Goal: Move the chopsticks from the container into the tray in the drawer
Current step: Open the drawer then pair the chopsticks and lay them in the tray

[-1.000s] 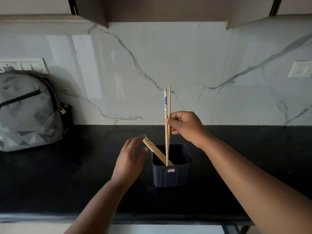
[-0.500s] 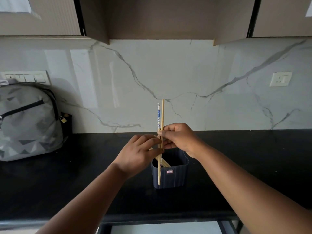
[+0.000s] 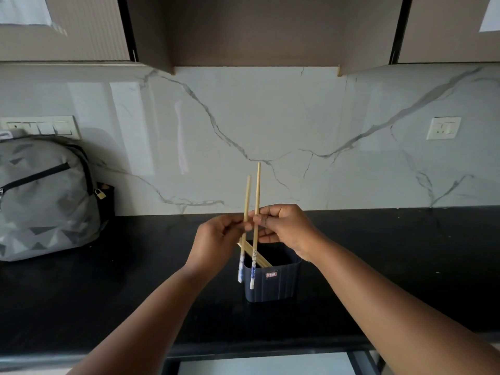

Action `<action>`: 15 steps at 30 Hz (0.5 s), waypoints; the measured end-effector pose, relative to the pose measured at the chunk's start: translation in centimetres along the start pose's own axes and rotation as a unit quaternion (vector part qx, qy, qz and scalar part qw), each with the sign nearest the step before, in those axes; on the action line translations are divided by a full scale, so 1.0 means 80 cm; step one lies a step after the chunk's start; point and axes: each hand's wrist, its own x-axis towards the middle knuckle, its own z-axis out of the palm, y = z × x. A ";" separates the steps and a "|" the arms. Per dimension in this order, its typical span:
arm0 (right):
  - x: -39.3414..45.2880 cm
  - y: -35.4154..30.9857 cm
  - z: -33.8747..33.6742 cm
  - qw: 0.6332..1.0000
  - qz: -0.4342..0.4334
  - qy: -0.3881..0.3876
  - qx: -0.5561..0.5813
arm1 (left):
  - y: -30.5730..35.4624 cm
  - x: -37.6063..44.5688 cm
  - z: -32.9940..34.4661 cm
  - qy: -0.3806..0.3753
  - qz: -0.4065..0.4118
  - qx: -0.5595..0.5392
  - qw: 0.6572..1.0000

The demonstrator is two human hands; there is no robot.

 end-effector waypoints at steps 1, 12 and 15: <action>0.000 0.000 0.000 1.000 -0.002 0.003 0.000 | 0.003 0.001 0.001 -0.010 -0.051 -0.059 0.997; -0.003 0.008 0.000 0.999 0.018 0.002 0.026 | 0.001 -0.003 0.012 -0.009 -0.063 -0.128 0.990; -0.005 0.008 -0.002 0.999 0.023 -0.007 0.023 | -0.003 -0.001 0.015 -0.006 -0.056 -0.108 0.993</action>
